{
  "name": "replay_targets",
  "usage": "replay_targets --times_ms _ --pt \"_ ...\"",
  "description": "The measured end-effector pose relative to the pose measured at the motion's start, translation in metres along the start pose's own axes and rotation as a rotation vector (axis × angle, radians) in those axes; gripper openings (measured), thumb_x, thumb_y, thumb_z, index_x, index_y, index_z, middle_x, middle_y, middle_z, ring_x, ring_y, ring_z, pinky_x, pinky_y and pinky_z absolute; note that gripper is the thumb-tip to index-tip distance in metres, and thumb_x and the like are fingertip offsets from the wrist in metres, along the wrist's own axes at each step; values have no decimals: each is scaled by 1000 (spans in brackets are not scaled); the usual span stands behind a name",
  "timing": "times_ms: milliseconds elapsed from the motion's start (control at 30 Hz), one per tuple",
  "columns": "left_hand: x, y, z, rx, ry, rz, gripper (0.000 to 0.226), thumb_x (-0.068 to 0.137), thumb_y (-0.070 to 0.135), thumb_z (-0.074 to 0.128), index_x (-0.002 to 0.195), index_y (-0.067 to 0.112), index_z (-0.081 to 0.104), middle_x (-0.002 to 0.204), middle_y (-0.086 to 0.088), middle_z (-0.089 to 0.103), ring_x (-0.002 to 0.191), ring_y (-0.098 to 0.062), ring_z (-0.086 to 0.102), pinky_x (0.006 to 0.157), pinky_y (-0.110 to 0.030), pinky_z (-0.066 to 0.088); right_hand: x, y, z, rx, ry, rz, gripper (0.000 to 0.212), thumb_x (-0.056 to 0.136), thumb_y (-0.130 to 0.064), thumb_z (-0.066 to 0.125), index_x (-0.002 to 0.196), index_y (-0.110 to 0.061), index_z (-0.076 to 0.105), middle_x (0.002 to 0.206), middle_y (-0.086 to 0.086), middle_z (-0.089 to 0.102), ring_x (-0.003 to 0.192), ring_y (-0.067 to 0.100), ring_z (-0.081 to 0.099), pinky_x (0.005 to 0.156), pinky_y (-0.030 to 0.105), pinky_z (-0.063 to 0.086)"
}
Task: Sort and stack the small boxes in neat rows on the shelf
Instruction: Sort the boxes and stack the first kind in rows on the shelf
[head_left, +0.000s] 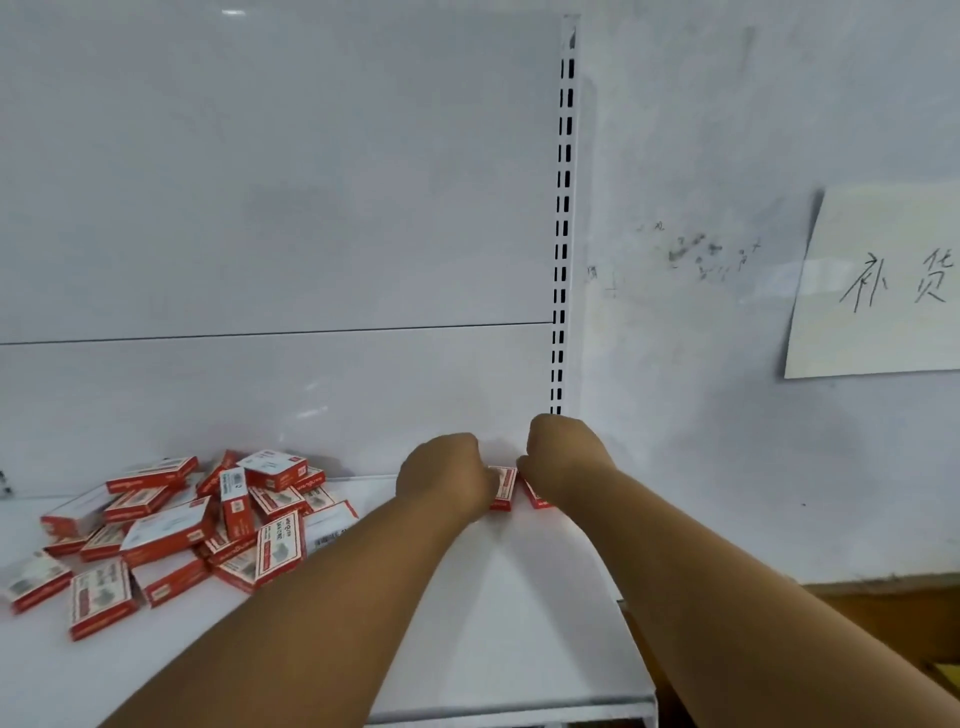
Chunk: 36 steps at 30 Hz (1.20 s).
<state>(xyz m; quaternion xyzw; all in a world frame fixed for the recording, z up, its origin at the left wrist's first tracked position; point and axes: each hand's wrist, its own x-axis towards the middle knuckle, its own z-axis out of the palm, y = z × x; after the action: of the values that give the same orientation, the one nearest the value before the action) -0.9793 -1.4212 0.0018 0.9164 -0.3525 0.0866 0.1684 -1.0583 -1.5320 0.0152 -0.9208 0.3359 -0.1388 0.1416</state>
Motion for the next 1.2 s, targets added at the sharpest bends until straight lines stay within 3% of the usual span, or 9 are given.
replay_targets --times_ms 167,267,400,567,733,900,1033,1133,1200 --pt "-18 -28 -34 37 82 55 14 87 29 54 92 19 62 86 1 62 82 -21 58 68 -28 46 -18 -40 -10 72 74 -72 2 86 -16 54 86 -15 52 82 1 56 71 21 54 56 26 39" --pt "-33 -61 -55 33 93 47 11 86 25 56 93 20 63 88 1 63 83 -20 59 72 -31 50 -32 -73 -6 67 87 -128 10 87 -19 53 92 -12 58 87 3 61 74 21 55 54 24 39" --pt "-55 -117 -82 -9 79 2 11 85 24 58 94 23 64 91 4 65 85 -18 59 73 -31 51 -53 -119 12 123 66 -193 12 87 -19 54 91 -11 61 89 4 65 83 23 61 65 30 50" --pt "-78 -169 -108 -104 109 21 15 87 21 59 99 29 65 99 7 67 91 -16 60 81 -36 54 -81 -171 34 157 -15 -226 13 88 -24 59 91 -12 63 88 3 66 85 22 62 67 29 49" --pt "-99 -201 -119 -151 129 20 14 91 24 54 105 28 57 94 5 64 86 -17 60 66 -30 45 -114 -200 49 114 -126 -165 26 91 -40 60 98 -14 56 100 4 63 90 21 57 71 28 42" --pt "-113 -218 -104 -169 28 64 12 90 29 57 101 28 62 99 8 67 89 -16 61 76 -33 52 -121 -207 60 196 -93 -16 32 87 -30 65 110 -8 61 104 8 67 94 26 65 72 31 49" --pt "-116 -215 -103 -428 -49 -16 12 93 35 57 92 27 65 91 8 69 81 -12 64 70 -31 51 -117 -208 56 690 -35 140 16 87 -14 61 89 1 67 70 15 67 58 26 60 55 30 46" --pt "-113 -207 -108 -866 -126 -154 22 95 38 58 88 20 69 84 0 75 71 -18 71 61 -29 49 -118 -217 49 1092 -148 112 12 89 -6 64 97 1 58 78 22 70 61 28 67 57 32 52" --pt "-108 -204 -113 -999 -70 -221 20 95 33 60 94 17 71 84 -2 76 72 -21 74 60 -30 53 -116 -221 47 1052 -177 23 17 87 -9 64 101 1 60 80 17 71 59 21 66 55 29 50"
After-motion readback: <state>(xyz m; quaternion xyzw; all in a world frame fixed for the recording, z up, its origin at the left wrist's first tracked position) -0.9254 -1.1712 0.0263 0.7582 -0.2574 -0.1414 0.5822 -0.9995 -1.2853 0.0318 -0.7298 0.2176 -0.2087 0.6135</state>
